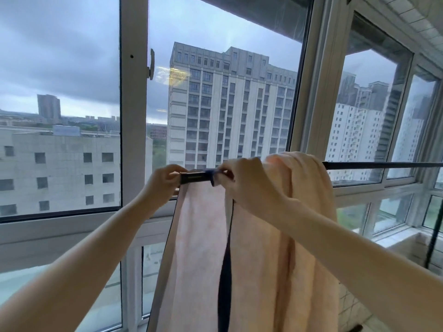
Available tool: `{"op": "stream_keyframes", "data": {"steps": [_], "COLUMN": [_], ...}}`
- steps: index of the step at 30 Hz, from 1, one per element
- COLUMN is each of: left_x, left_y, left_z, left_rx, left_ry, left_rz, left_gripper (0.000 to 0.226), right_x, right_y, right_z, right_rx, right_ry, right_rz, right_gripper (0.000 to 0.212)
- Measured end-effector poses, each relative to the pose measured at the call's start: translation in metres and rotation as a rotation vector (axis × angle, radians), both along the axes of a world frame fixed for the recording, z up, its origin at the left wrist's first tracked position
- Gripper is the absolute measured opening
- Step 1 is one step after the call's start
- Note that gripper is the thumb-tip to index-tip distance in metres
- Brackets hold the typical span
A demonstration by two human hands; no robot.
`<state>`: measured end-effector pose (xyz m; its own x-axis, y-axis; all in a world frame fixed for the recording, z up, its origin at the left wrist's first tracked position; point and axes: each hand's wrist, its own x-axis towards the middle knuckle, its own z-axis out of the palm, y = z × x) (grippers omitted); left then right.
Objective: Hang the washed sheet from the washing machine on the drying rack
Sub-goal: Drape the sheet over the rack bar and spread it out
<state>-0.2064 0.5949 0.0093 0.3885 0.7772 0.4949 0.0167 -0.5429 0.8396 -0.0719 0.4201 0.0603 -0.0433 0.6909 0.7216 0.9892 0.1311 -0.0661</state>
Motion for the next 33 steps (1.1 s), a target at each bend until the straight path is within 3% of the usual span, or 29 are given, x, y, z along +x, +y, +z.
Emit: {"op": "stream_keyframes", "data": {"steps": [5, 14, 18, 22, 24, 26, 28, 33], "left_x": [-0.009, 0.008, 0.020, 0.016, 0.011, 0.009, 0.007, 0.003], "left_y": [-0.006, -0.030, -0.036, -0.031, -0.024, -0.024, -0.030, -0.043], "left_z": [-0.025, -0.041, -0.035, -0.033, -0.045, -0.065, -0.086, -0.129], "left_rx": [0.035, 0.149, 0.217, 0.167, 0.208, 0.218, 0.152, 0.037], "left_ry": [0.116, 0.282, 0.205, 0.014, 0.094, 0.153, 0.119, 0.109], "left_rz": [-0.048, -0.218, -0.117, 0.035, 0.066, 0.035, -0.043, -0.162], "left_gripper": [0.010, 0.008, 0.015, 0.011, 0.011, 0.008, 0.007, 0.012], "right_x": [-0.003, -0.003, -0.002, -0.008, -0.011, -0.011, -0.008, -0.002], "right_y": [0.007, 0.003, 0.003, 0.008, 0.010, 0.009, 0.006, 0.005], "right_z": [-0.023, -0.040, -0.050, -0.035, -0.037, -0.059, -0.094, -0.160], "right_rx": [0.054, 0.076, 0.068, 0.252, 0.272, 0.208, 0.113, -0.111], "right_ry": [-0.008, 0.021, 0.198, 0.209, 0.203, 0.181, 0.212, 0.371], "right_rz": [-0.002, -0.198, -0.048, 0.215, 0.238, 0.138, -0.009, -0.144], "right_gripper": [0.014, 0.033, 0.032, 0.015, 0.027, 0.052, 0.063, 0.033]}}
